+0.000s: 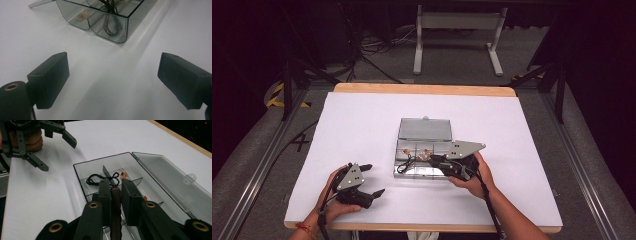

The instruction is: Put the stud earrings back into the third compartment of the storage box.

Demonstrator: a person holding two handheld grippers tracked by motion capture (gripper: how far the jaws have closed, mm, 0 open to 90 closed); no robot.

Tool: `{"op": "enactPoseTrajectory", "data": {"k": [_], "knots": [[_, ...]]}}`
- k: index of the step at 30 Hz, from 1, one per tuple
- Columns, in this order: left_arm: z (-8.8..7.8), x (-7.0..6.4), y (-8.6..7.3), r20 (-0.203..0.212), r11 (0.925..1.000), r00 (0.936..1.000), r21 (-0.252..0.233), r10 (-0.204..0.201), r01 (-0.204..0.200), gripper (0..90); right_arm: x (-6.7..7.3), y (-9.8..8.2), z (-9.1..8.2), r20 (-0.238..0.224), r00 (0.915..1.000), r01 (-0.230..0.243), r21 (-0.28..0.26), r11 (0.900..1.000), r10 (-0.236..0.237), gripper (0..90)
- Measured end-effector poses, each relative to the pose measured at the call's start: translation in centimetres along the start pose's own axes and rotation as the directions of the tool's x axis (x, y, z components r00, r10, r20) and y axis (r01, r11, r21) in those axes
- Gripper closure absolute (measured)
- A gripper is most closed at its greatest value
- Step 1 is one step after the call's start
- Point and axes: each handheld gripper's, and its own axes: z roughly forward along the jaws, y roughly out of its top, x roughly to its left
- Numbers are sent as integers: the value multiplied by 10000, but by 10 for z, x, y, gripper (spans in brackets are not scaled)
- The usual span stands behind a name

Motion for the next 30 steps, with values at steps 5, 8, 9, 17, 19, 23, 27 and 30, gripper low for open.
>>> {"op": "enactPoseTrajectory", "data": {"k": [5,8,9,17,19,23,27,30], "knots": [[0,0,0,-4,10000,10000,-1,10,-10,112,-5,0,3,120,9999,-110,11,9999,110,782],[0,0,0,13,10000,10000,33,10,-10,111,-9,-1,6,199,9997,-175,74,9998,174,782],[0,0,0,20,10000,10000,43,13,-13,111,-10,-2,6,220,9995,-233,76,9997,232,782],[1,-1,0,-34,9999,10000,86,66,-66,112,-18,-7,13,325,9983,-489,231,9985,481,782],[1,-1,0,-37,9999,9999,101,111,-110,113,-20,-9,15,357,9981,-515,347,9981,502,782],[1,-1,1,-51,9998,9999,132,160,-159,113,-23,-14,19,390,9974,-623,574,9964,601,781],[1,-2,0,-23,9998,9999,113,144,-144,113,-24,-17,21,360,9975,-639,706,9955,615,782],[1,-2,1,-31,9998,9999,127,159,-159,113,-24,-19,22,393,9974,-636,830,9945,605,781]]}}
